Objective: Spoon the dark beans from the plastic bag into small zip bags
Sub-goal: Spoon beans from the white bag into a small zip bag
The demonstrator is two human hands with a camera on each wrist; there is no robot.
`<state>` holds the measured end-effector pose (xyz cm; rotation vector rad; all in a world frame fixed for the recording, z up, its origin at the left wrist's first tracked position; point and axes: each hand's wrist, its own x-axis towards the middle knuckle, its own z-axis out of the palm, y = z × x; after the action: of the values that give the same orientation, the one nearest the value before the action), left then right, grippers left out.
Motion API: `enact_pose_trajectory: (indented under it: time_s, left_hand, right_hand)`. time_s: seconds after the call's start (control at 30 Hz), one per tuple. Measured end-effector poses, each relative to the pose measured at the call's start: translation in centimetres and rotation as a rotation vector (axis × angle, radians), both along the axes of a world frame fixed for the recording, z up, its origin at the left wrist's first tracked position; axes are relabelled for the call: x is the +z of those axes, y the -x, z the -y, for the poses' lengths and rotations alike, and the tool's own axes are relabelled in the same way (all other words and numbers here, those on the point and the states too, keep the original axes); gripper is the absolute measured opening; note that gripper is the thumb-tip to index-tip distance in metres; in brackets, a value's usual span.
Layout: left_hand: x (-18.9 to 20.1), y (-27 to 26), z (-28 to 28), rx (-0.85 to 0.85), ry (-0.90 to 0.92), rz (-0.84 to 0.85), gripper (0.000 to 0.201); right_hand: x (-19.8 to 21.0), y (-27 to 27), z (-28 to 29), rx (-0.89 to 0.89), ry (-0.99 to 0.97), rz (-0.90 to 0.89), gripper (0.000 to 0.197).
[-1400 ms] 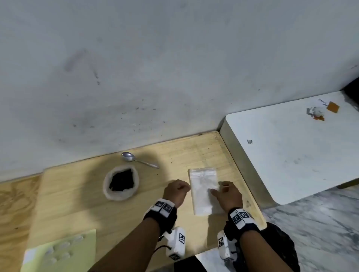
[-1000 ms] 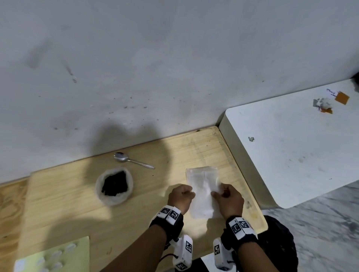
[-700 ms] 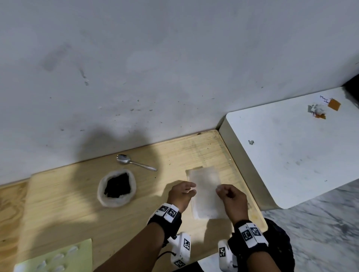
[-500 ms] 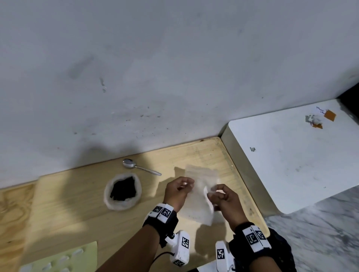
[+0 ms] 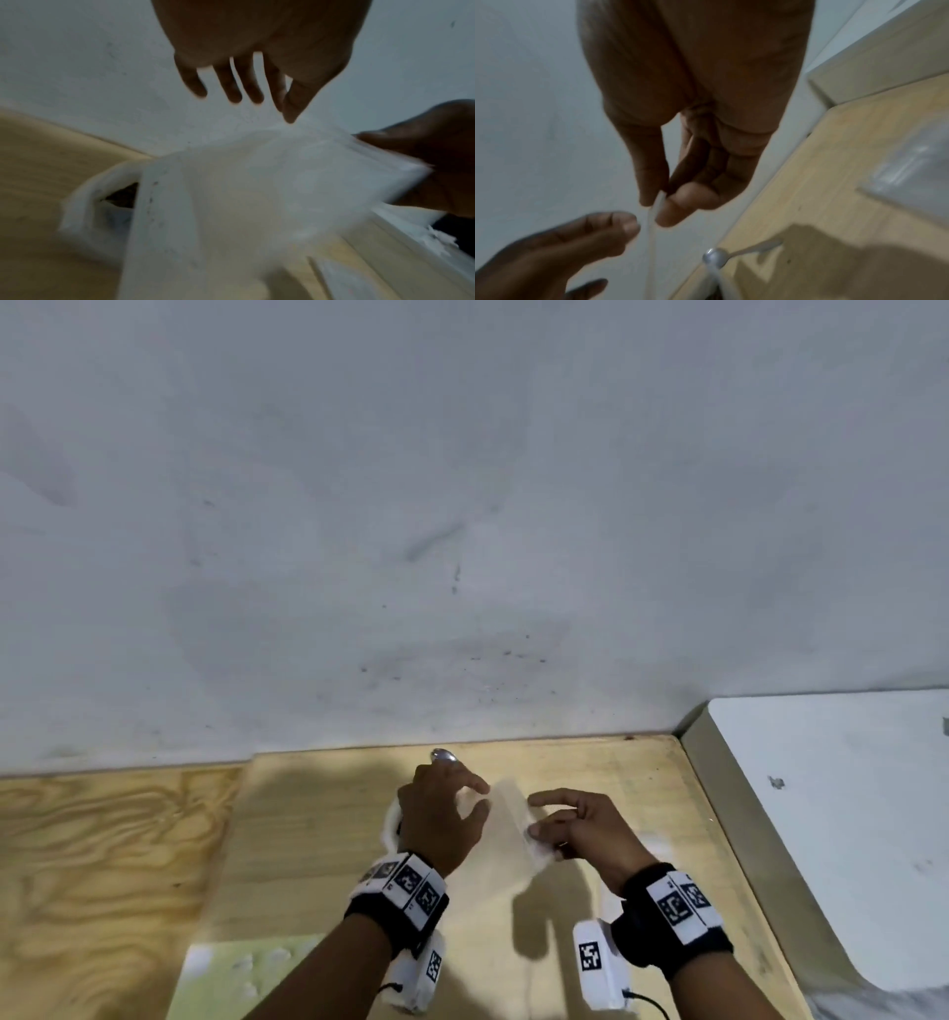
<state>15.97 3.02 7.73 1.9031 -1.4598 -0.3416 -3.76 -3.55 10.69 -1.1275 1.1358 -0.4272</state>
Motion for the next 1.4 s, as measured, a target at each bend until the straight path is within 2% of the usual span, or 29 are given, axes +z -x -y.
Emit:
enact_pose_trajectory:
  time_s: [0.03, 0.07, 0.2, 0.37, 0.43, 0.5, 0.6, 0.7, 0.77, 0.83, 0.9, 1.0, 1.1, 1.17, 1.2, 1.27, 1.3, 1.33, 1.4]
  left_hand:
    - [0.3, -0.2, -0.4, 0.050, 0.031, 0.002, 0.010]
    - [0.7, -0.1, -0.6, 0.067, 0.019, -0.065, 0.015]
    - [2.2, -0.1, -1.2, 0.128, -0.193, -0.506, 0.031]
    - [2.3, -1.1, -1.2, 0.226, -0.156, -0.838, 0.024]
    - [2.1, -1.6, -1.2, 0.229, -0.149, -0.889, 0.025]
    - [2.0, -1.9, -1.4, 0.216, -0.152, -0.853, 0.025]
    - [2.1, -1.6, -1.6, 0.226, -0.173, -0.788, 0.022]
    - [2.5, -1.4, -1.8, 0.213, -0.162, -0.755, 0.021]
    - [2.4, -1.6, -1.9, 0.171, -0.147, -0.660, 0.024]
    - [2.1, -2.0, -2.0, 0.133, -0.152, -0.495, 0.029]
    - [1.9, -2.4, -2.1, 0.109, -0.201, -0.344, 0.030]
    - [2.1, -2.8, -2.2, 0.040, -0.244, -0.208, 0.034]
    - [2.3, -2.9, -2.7, -0.005, -0.240, -0.176, 0.034]
    - [1.8, -2.9, -3.3, -0.019, -0.180, -0.175, 0.026]
    - [1.4, -2.9, -3.5, -0.038, -0.157, -0.138, 0.039]
    - [0.8, -3.1, -3.8, -0.107, -0.184, -0.046, 0.096]
    - [0.4, -3.2, -3.7, -0.121, -0.200, 0.001, 0.116]
    - [0.1, -3.3, -3.5, -0.129, -0.203, 0.041, 0.127]
    - [-0.5, -3.4, -3.1, -0.114, -0.193, 0.079, 0.124]
  right_hand:
    - [0.1, -1.1, -0.2, -0.016, 0.008, 0.026, 0.033]
    - [0.1, -2.0, -0.4, -0.029, 0.018, 0.049, 0.035]
    - [0.1, -5.3, -1.2, 0.048, 0.091, 0.092, 0.031]
    - [0.2, -6.9, -0.9, 0.128, 0.074, 0.127, 0.026]
    - [0.2, -7.1, -0.7, 0.137, 0.067, 0.119, 0.022]
    - [-0.1, -7.3, -0.6, 0.165, 0.151, 0.056, 0.022]
    - [-0.5, -8.0, -0.9, 0.220, 0.392, -0.072, 0.023]
    - [-0.8, -8.5, -1.0, 0.205, 0.518, -0.121, 0.020]
    - [-0.9, -8.7, -0.9, 0.185, 0.516, -0.134, 0.023]
    - [-1.2, -9.0, -1.0, 0.173, 0.502, -0.147, 0.020]
    - [-1.5, -9.1, -1.3, 0.157, 0.550, -0.185, 0.018]
    - [-1.8, -8.9, -1.0, 0.110, 0.625, -0.245, 0.022]
    - [-1.8, -8.4, -0.5, 0.071, 0.578, -0.229, 0.027]
    - [-1.8, -8.3, -0.3, 0.093, 0.591, -0.181, 0.036]
    - [-1.9, -8.3, -0.2, 0.110, 0.593, -0.169, 0.038]
    - [-2.1, -8.4, -0.1, 0.123, 0.554, -0.163, 0.040]
    - [-2.3, -8.5, 0.0, 0.124, 0.521, -0.151, 0.039]
    - [-2.4, -8.6, 0.1, 0.128, 0.485, -0.141, 0.035]
    - [-2.4, -8.7, 0.0, 0.149, 0.426, -0.108, 0.027]
